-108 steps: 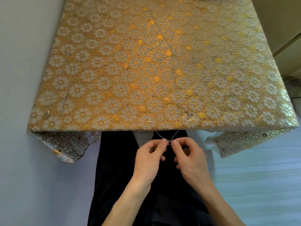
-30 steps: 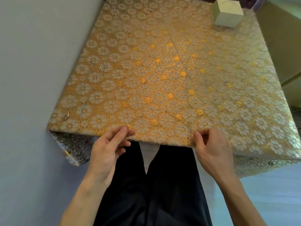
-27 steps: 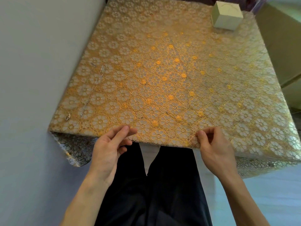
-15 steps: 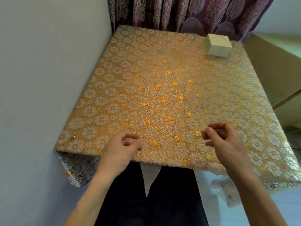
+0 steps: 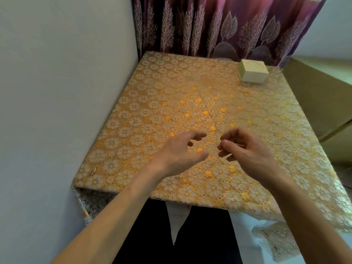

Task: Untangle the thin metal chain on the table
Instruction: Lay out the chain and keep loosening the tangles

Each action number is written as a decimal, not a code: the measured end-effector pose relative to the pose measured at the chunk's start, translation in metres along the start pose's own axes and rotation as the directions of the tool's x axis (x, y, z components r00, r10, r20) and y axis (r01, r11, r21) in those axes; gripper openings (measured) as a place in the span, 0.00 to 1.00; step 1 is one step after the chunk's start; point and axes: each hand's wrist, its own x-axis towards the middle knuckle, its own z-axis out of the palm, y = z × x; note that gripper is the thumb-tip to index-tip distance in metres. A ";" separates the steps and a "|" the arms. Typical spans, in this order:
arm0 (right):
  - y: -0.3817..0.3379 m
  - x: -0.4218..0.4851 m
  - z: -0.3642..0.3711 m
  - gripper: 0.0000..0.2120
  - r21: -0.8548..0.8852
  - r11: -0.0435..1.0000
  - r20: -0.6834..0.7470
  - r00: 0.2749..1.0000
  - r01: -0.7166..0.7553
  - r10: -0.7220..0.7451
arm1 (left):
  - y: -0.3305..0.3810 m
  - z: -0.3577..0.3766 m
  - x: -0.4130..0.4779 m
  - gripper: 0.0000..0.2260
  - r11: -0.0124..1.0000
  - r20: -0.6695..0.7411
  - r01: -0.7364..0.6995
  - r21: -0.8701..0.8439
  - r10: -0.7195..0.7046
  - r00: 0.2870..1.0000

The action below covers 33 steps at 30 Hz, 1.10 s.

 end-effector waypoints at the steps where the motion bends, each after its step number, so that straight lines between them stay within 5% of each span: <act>1: -0.003 0.000 -0.001 0.02 0.002 1.000 0.018 1.000 0.017 -0.017 | 0.005 0.000 0.004 0.24 0.996 0.045 -0.005 -0.088 0.009 0.999; 6: -0.007 -0.002 -0.007 0.02 0.029 0.999 0.036 0.998 0.046 -0.047 | 0.002 0.009 0.010 0.08 0.976 0.154 0.027 -0.217 0.007 0.988; 11: 0.008 -0.004 -0.009 0.02 0.042 0.999 0.014 1.000 -0.004 0.003 | -0.008 0.012 0.000 0.06 0.921 0.094 0.009 -0.388 0.029 0.995; 27: 0.074 -0.041 0.035 0.05 0.023 0.998 -0.022 0.998 -0.052 0.053 | -0.040 0.056 -0.026 0.11 0.931 0.089 0.083 -0.355 -0.054 0.995; 33: 0.087 -0.049 0.043 0.07 -0.087 0.996 -0.032 0.999 0.019 -0.022 | -0.044 0.071 -0.049 0.06 0.955 -0.046 0.168 -0.245 -0.185 0.982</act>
